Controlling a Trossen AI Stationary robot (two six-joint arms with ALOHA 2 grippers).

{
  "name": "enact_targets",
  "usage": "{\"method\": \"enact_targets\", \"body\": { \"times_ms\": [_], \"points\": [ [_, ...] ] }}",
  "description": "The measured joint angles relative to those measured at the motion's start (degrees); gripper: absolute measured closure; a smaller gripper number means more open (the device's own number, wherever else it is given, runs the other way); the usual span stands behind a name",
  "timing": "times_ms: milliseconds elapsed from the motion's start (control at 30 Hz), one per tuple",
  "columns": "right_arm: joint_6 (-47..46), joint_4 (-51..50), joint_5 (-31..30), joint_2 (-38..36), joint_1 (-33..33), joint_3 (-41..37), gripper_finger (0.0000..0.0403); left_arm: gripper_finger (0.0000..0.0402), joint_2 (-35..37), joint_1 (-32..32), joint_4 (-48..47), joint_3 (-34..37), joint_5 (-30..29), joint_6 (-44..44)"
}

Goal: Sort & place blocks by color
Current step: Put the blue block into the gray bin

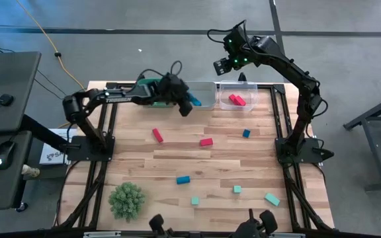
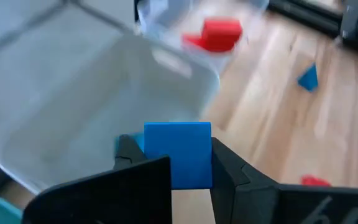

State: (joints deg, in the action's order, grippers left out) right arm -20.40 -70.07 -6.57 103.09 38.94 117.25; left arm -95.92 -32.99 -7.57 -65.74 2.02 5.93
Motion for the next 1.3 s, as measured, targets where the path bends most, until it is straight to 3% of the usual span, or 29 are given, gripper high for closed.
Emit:
{"method": "enact_targets", "body": {
  "times_ms": [233,367,633,1300],
  "points": [
    [-1.75,-0.02,-5.45,0.0,-0.32,-0.02,0.024,0.0385,-0.27,-3.02,8.13,-0.06,-0.02,-7.81],
    [-1.77,-0.02,-6.93,0.0,-0.38,0.0,0.024,0.0385,-1.89,-3.83,8.18,-0.5,0.2,-9.14],
    [-2.7,-0.02,-6.15,0.0,-0.38,-0.02,0.024,0.0385,-6.96,-4.25,2.07,-3.75,2.35,-5.15],
    [1.22,-0.02,-4.17,0.02,-2.64,-0.02,0.024,0.0384,-16.12,-4.51,0.71,-4.08,2.65,2.96]
  ]
}}
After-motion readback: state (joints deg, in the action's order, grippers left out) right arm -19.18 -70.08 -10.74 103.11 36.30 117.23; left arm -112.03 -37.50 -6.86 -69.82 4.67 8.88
